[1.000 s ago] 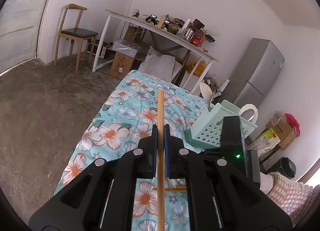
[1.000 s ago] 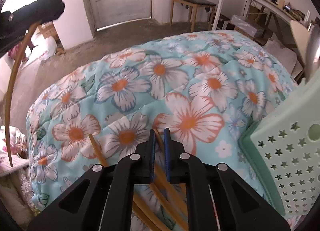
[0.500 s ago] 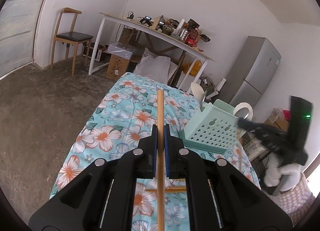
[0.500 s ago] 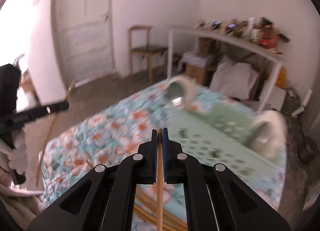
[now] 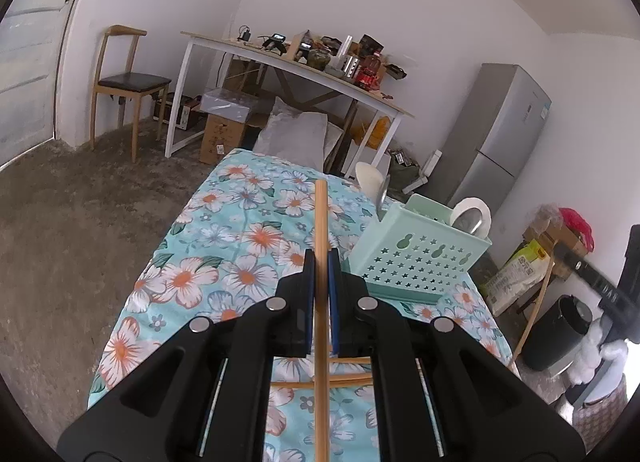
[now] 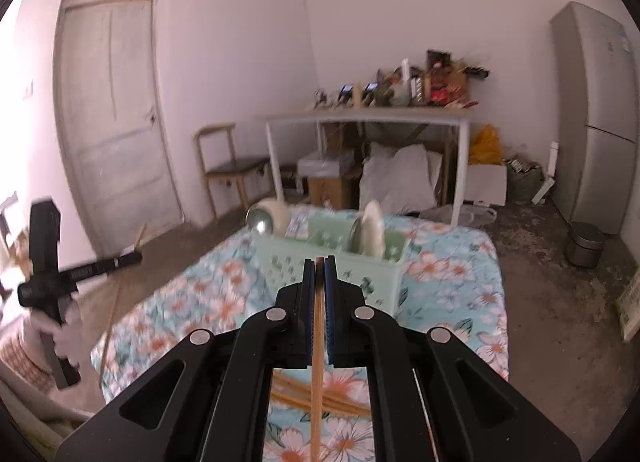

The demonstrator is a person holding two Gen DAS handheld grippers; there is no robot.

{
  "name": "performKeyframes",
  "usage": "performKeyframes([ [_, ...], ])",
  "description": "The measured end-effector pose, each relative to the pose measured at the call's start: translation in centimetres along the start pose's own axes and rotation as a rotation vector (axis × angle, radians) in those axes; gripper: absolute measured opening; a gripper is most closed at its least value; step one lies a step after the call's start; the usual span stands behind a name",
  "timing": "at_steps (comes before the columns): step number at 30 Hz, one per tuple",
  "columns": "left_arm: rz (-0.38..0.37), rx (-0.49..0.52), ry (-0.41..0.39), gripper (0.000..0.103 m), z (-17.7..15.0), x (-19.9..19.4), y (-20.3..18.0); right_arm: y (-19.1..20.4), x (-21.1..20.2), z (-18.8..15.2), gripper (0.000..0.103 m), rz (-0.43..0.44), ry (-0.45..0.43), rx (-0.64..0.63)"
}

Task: Organize utensils
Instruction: 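Lower the right gripper's chopstick into the caddy and open the gripper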

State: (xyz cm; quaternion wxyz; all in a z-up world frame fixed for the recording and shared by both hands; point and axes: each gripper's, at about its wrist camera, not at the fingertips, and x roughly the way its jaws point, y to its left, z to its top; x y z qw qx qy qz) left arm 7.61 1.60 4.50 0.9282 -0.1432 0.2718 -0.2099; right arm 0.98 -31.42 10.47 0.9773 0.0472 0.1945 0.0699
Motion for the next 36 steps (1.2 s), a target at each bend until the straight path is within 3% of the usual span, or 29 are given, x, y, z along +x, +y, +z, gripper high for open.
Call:
performKeyframes([
  [6, -0.008, 0.03, -0.007, 0.006, 0.1, -0.4, -1.3, -0.5, -1.6, 1.3, 0.005, -0.005, -0.135, 0.039],
  [15, 0.0, 0.04, -0.011, 0.006, 0.3, -0.7, -1.5, -0.9, 0.9, -1.4, 0.005, 0.009, -0.054, 0.083],
  [36, -0.004, 0.036, 0.001, 0.006, 0.0, -0.5, -1.3, 0.1, 5.1, -0.9, 0.006, 0.014, 0.036, 0.075],
])
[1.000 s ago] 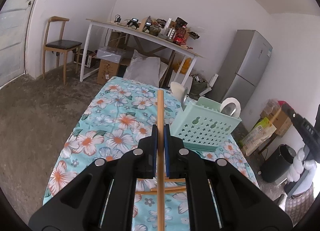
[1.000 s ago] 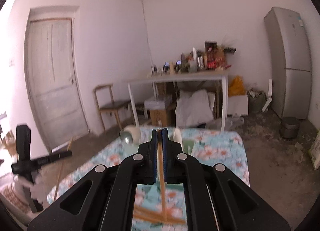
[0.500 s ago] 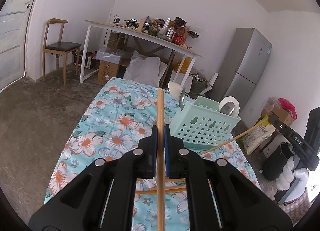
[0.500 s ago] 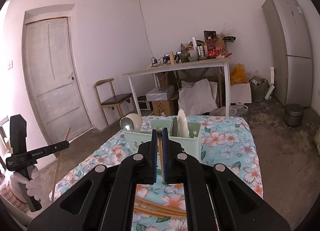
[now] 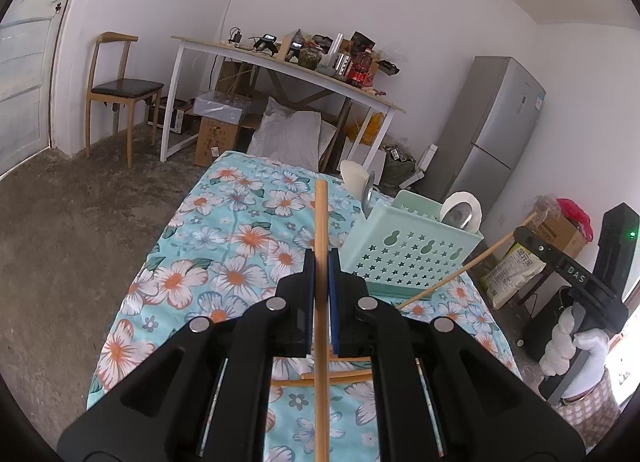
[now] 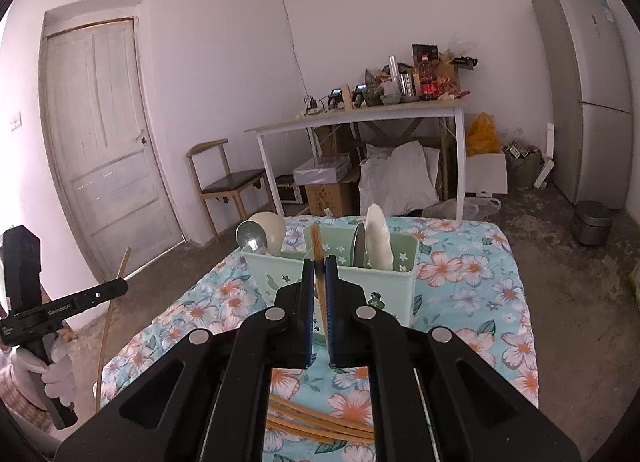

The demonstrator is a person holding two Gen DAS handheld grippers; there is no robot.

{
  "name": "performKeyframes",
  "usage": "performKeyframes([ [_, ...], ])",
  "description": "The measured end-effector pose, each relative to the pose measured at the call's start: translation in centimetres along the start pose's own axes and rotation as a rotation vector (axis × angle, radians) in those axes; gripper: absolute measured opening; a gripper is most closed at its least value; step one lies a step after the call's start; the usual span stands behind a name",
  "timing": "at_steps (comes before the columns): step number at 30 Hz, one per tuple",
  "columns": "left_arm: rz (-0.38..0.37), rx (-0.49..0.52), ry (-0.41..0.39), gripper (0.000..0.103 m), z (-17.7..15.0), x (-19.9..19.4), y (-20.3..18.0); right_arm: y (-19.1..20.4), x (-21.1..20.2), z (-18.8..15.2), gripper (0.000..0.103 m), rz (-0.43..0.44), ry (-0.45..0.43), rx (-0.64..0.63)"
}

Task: Organize utensils
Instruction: 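Lower the right gripper's chopstick into the caddy and open the gripper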

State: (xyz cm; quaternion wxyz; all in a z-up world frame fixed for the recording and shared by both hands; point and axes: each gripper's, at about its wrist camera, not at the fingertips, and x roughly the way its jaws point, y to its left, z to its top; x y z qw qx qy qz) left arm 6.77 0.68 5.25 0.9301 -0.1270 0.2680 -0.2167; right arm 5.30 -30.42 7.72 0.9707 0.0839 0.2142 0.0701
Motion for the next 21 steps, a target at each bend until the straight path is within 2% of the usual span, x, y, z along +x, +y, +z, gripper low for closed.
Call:
performKeyframes([
  [4, 0.004, -0.003, -0.002, 0.006, -0.2, 0.0, 0.3, 0.0, 1.5, -0.5, 0.005, 0.0, 0.051, 0.011],
  [13, 0.008, -0.016, 0.0, 0.006, -0.1, -0.1, 0.7, 0.3, 2.2, -0.8, 0.007, -0.003, 0.079, 0.008],
  [14, 0.007, -0.017, 0.002, 0.006, -0.1, 0.0, 0.7, 0.3, 2.2, -0.8, 0.008, -0.004, 0.079, 0.011],
  [16, 0.007, -0.018, 0.005, 0.006, -0.1, 0.1, 0.8, 0.2, 2.5, -0.8, 0.021, -0.002, 0.086, 0.02],
  [21, 0.007, -0.02, 0.005, 0.006, -0.1, 0.1, 0.8, 0.5, 2.8, -1.0, 0.023, -0.017, 0.083, -0.002],
])
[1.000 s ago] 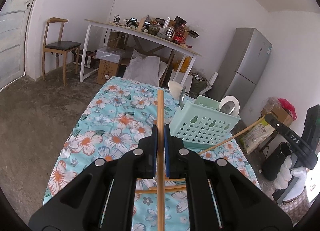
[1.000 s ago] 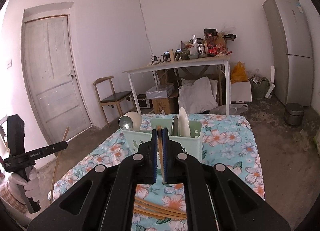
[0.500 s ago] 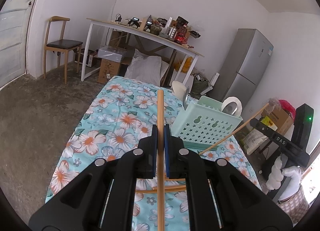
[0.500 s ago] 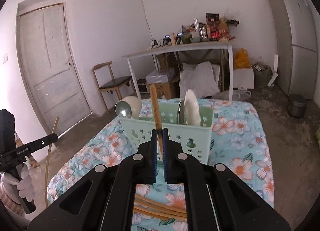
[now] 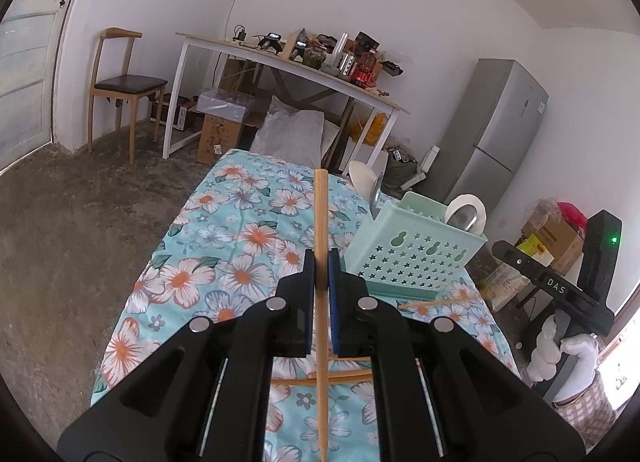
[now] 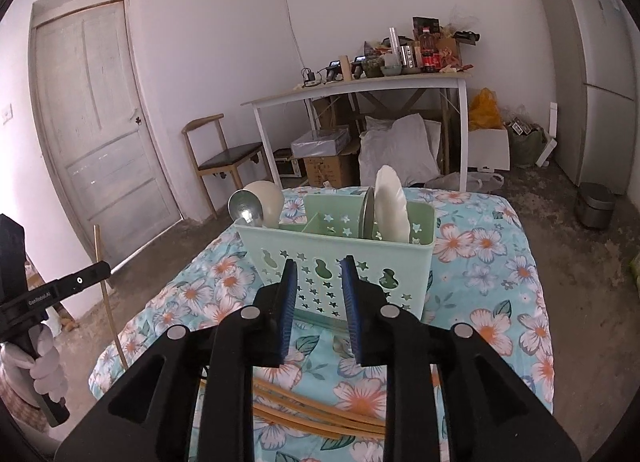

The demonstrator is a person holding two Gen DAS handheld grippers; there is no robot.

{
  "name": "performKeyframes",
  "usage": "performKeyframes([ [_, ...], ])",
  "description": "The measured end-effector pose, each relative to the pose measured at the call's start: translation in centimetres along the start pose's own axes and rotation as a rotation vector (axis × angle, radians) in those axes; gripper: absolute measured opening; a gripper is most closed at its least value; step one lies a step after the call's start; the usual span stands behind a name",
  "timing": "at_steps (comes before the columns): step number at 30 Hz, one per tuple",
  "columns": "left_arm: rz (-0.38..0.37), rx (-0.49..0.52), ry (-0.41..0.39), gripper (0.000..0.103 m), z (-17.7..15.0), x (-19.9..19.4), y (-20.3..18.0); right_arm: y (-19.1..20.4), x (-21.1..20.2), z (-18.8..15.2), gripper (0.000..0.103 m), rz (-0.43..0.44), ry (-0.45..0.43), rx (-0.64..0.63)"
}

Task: Organize utensils
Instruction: 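Lower the right gripper's chopstick into the caddy and open the gripper, then move the right gripper back to the chopsticks and grasp another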

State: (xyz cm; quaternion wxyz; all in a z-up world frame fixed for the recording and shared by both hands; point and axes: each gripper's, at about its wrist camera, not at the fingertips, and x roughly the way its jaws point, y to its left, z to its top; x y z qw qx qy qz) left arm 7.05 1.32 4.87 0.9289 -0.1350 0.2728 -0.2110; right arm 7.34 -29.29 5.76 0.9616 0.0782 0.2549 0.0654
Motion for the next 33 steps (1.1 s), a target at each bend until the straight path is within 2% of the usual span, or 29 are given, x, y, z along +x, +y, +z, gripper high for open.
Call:
performKeyframes([
  [7, -0.001, -0.002, 0.002, 0.006, -0.1, 0.1, 0.0, 0.1, -0.1, 0.1, 0.021, -0.014, -0.008, -0.008],
  [12, -0.001, -0.003, 0.002, 0.006, 0.0, 0.1, 0.0, -0.1, -0.4, 0.1, 0.005, -0.008, -0.022, 0.007],
  [24, -0.005, 0.002, 0.002, 0.006, -0.1, 0.2, -0.3, -0.2, -2.5, 1.4, 0.002, 0.031, -0.108, 0.002],
  [33, -0.003, 0.005, 0.004, 0.006, 0.2, 0.3, -0.6, -1.2, -1.9, 1.8, 0.003, 0.076, -0.072, 0.051],
])
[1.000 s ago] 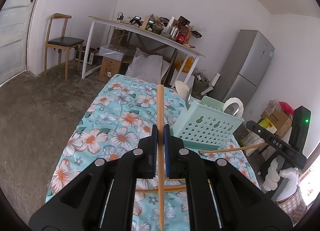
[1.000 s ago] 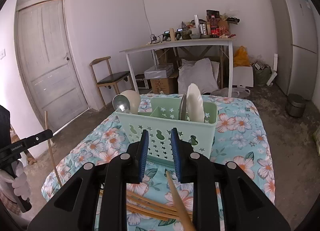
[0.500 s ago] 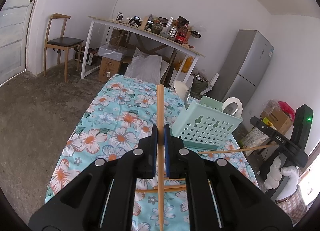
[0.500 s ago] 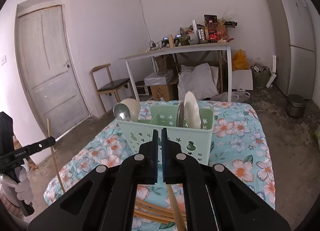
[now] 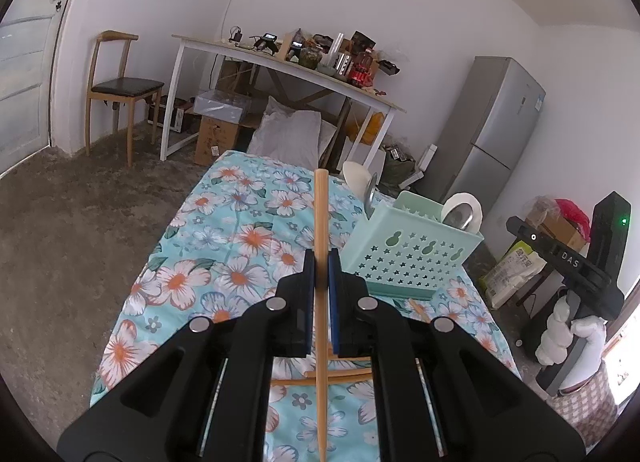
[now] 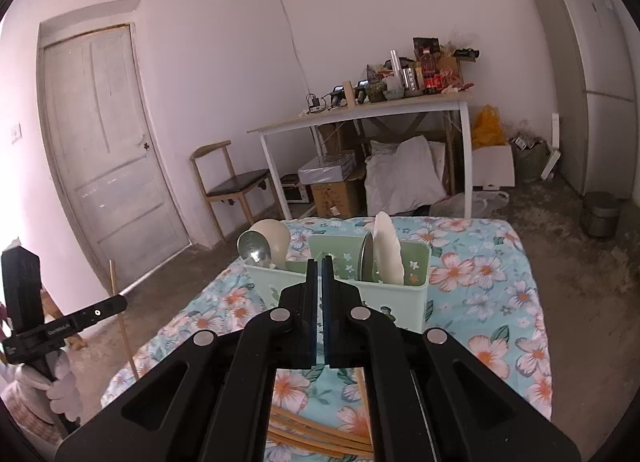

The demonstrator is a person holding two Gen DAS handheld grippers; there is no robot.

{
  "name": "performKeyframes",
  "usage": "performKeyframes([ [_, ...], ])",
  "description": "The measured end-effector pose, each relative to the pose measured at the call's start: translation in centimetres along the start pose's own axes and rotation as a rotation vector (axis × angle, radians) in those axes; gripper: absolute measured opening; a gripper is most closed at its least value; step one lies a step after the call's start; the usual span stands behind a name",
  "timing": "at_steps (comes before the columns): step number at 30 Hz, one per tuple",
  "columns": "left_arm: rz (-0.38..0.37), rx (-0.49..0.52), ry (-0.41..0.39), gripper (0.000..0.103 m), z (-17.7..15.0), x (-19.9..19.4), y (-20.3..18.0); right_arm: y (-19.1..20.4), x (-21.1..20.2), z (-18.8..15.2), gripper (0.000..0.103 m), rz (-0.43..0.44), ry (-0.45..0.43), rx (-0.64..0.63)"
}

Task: Organize utensils
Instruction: 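Move the right gripper back to the chopsticks and grasp another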

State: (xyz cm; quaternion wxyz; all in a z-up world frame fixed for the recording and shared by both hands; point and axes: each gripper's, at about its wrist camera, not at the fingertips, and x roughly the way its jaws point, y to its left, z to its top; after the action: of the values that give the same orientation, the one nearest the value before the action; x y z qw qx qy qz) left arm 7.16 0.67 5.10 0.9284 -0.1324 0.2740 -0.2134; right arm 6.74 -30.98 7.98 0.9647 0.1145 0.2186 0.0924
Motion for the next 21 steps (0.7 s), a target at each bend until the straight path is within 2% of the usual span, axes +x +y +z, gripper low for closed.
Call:
performKeyframes([
  [2, 0.003, -0.003, 0.002, 0.006, 0.0, 0.2, 0.0, -0.4, 0.5, -0.4, 0.006, 0.017, 0.051, 0.004],
  [4, 0.001, -0.007, 0.007, 0.006, 0.0, 0.3, 0.1, -0.9, 1.7, -1.3, 0.024, 0.025, 0.144, 0.003],
  [5, 0.0, -0.007, 0.009, 0.006, 0.0, 0.4, 0.1, -1.0, 2.5, -1.9, 0.026, 0.021, 0.189, 0.003],
  [7, -0.004, -0.006, 0.012, 0.006, -0.1, 0.4, 0.2, -1.5, 4.8, -3.6, 0.026, -0.005, 0.317, 0.004],
  [12, -0.015, -0.012, 0.023, 0.006, -0.1, 0.7, 0.3, -2.2, 10.1, -7.0, 0.026, -0.069, 0.503, -0.046],
  [18, -0.016, -0.021, 0.024, 0.006, -0.1, 0.6, 0.5, -2.6, 14.3, -8.5, 0.025, -0.132, 0.601, -0.1],
  [20, -0.017, -0.023, 0.021, 0.006, 0.0, 0.5, 0.6, -2.4, 15.0, -8.7, 0.02, -0.135, 0.611, -0.121],
  [21, -0.018, -0.023, 0.02, 0.006, 0.0, 0.4, 0.8, -2.3, 15.1, -8.8, 0.013, -0.14, 0.612, -0.129],
])
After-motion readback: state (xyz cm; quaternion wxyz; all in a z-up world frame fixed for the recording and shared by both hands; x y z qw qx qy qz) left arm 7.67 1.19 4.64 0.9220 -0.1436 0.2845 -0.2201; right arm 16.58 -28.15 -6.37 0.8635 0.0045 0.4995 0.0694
